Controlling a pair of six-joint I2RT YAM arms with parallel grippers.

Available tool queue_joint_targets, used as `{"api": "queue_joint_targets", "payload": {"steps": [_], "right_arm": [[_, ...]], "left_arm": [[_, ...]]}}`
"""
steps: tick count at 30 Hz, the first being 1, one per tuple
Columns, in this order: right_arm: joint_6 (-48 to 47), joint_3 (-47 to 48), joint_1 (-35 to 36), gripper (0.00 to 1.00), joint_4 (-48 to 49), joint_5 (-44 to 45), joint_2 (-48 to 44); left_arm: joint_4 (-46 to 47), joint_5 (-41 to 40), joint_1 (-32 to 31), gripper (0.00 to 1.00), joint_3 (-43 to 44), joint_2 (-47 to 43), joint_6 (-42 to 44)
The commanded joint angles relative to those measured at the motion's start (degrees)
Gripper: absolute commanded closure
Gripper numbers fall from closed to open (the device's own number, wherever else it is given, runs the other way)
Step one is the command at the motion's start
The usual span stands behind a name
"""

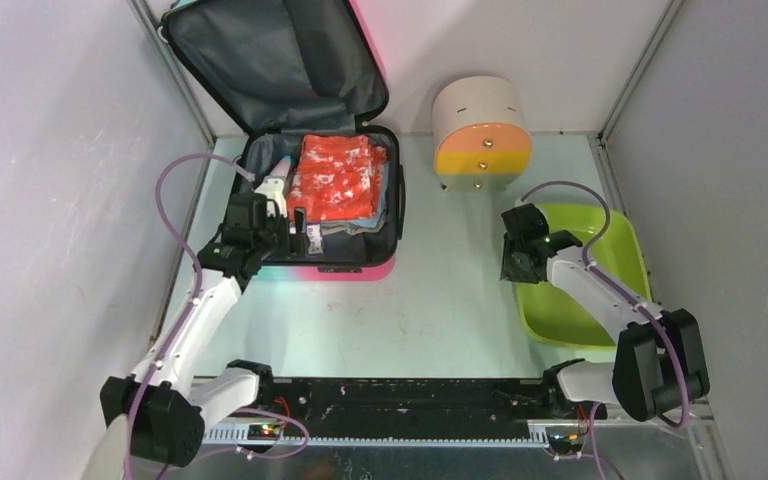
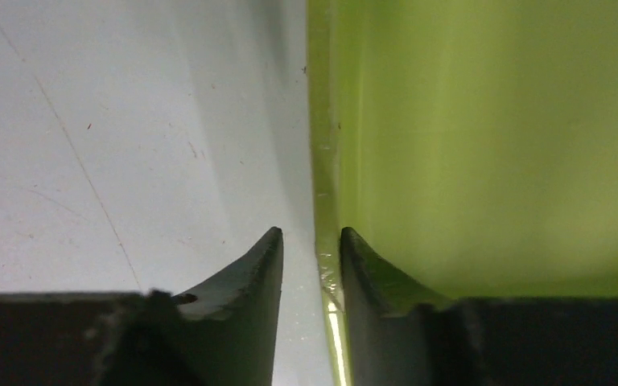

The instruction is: Open, take out, and arrange the luggage

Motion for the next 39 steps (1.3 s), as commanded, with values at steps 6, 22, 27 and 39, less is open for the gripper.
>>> {"api": "queue_joint_targets", "payload": {"steps": [6, 22, 27, 39], "right_arm": [[8.9, -0.1, 15.9, 0.89, 3.1, -0.8, -1.7], [27.9, 10.4, 33.4, 0.95, 19.4, -0.4, 12.2], [27.5, 15.1, 33.7, 0.92, 19.0, 0.1, 16.4], [22.9, 16.5, 33.8, 0.16, 10.6, 5.6, 5.9]], "left_arm": [[5.5, -5.1, -0.2, 0.18, -0.4, -3.5, 1.1], [5.1, -6.8, -0.7, 0.18, -1.2, -3.9, 1.4], [4.6, -5.4, -0.6, 0.16, -0.5, -3.7, 1.0], [0.4, 6.4, 9.4, 0.16, 16.7, 14.2, -6.9]]}}
